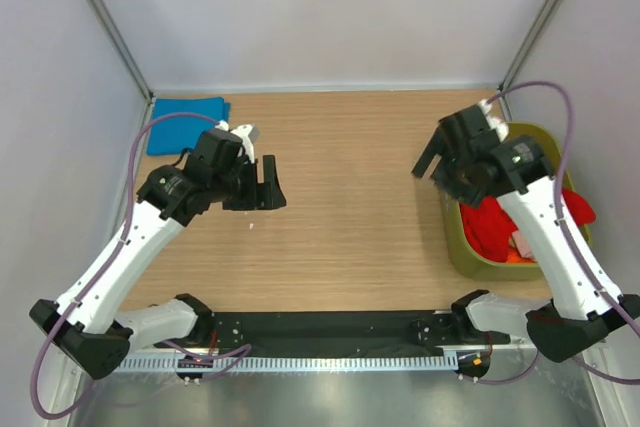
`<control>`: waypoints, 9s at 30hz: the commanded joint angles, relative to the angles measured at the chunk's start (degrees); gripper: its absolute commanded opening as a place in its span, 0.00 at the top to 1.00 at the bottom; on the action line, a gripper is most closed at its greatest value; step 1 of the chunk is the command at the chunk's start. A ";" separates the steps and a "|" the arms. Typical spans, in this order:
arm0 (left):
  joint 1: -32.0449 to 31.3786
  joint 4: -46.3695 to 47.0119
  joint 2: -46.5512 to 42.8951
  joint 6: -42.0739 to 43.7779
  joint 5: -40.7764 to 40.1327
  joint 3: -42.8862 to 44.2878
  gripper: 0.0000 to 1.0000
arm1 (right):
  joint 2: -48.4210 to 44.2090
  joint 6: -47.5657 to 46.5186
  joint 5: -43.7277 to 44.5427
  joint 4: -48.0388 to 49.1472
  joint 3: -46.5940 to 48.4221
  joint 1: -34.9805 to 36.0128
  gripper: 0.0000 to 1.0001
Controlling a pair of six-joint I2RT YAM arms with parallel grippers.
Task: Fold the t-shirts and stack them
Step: Grab the tshirt from the pile, then move the tshirt to the center of the board, then flatten the tshirt out
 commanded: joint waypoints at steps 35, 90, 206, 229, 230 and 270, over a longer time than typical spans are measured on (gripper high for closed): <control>0.65 -1.96 -2.77 4.78 -4.32 5.83 0.19 | 20.33 -24.28 5.65 -1.43 23.99 -35.12 0.99; 32.73 15.52 11.12 -1.46 7.37 -17.72 0.17 | 46.73 -26.48 -35.92 37.06 0.48 16.74 0.20; 24.38 -7.85 -6.63 -5.24 -0.53 -10.60 0.28 | 59.75 -24.37 -9.91 22.91 24.92 -0.39 0.65; 38.87 6.38 9.37 -19.03 -1.15 -29.75 0.43 | 41.20 -30.70 -18.68 26.34 16.13 -1.98 0.47; 39.49 8.74 9.02 -19.39 -0.72 -32.20 0.46 | 40.68 -30.43 -19.04 27.21 15.35 -1.90 0.47; 42.75 16.85 15.08 -13.15 -3.26 -32.31 1.00 | 57.19 -18.40 -18.61 27.75 26.76 5.92 0.44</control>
